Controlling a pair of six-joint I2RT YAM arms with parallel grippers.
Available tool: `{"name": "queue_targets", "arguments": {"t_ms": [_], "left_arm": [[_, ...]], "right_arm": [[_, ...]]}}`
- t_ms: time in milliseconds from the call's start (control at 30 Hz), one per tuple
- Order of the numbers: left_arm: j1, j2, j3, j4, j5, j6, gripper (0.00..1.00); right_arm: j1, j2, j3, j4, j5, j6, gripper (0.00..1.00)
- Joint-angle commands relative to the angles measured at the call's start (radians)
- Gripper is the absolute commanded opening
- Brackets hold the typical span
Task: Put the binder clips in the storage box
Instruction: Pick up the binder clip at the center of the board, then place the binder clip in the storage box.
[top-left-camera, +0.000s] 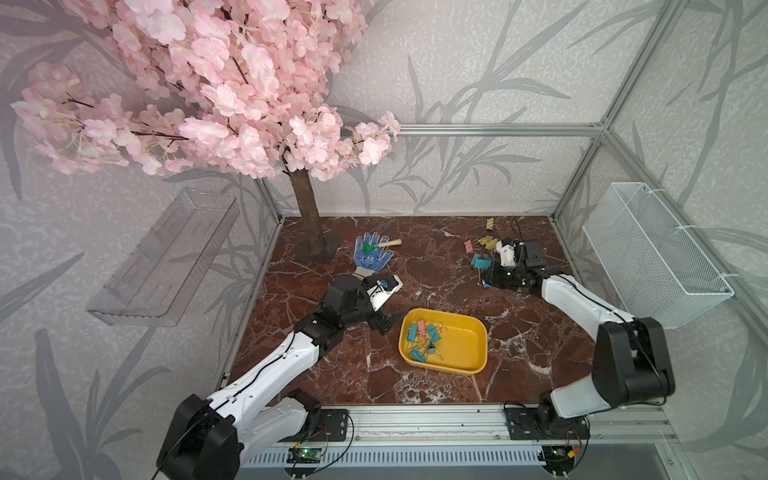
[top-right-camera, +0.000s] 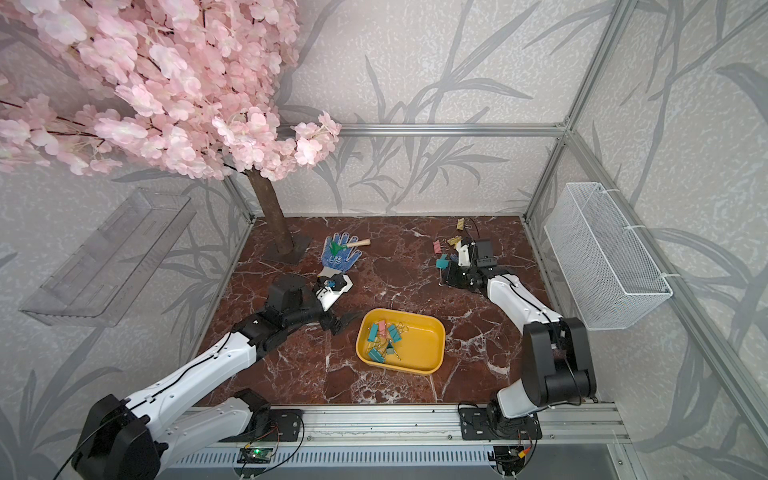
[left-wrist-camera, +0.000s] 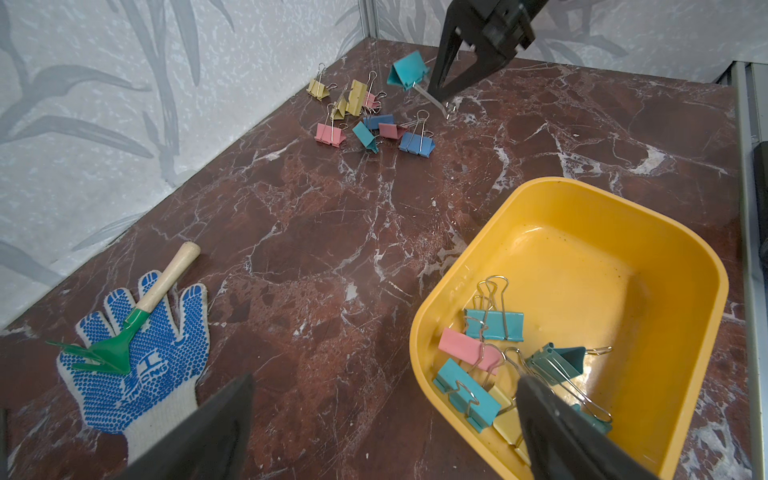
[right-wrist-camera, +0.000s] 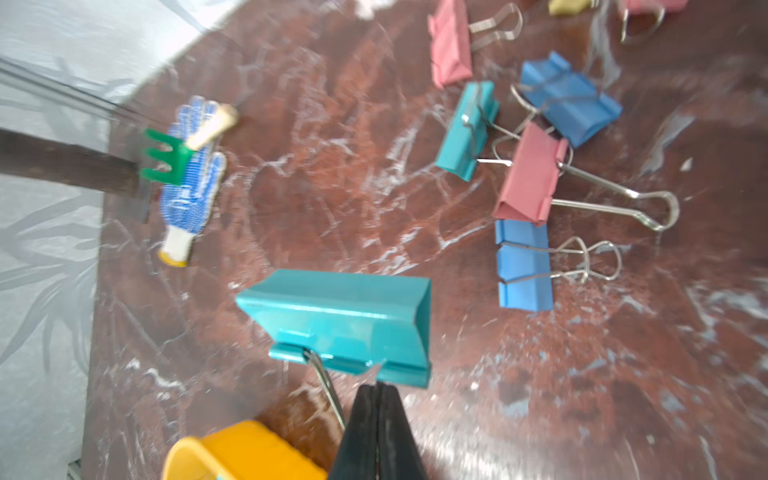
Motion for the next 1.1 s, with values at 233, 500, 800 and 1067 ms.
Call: {"name": "queue_targets", "arguments": {"t_ms": [233,500,800,1067], "left_arm": [[-0.009,-0.032,-0.016,0.000,-0.025,0.033,1.00],[-0.011,-0.034,-0.019,0.000,-0.026,0.034,1.00],[-0.014,-0.033,-0.020,-0.002,-0.032,0.036,1.00],[-0.017,-0.035,-0.022,-0.003,-0.033,0.037,1.00]], "right_arm": [[0.423,-0.384,-0.112,-0.241,0.206,0.049,0.00],[0.633,-0.221,-0.085,-0.331,0.347,0.004,0.00],[0.699,0.060,0.000,-0.313,0.396,-0.014,0.06],[0.702,0.101,0.010,-0.279,0.395,0.024,0.23]]}}
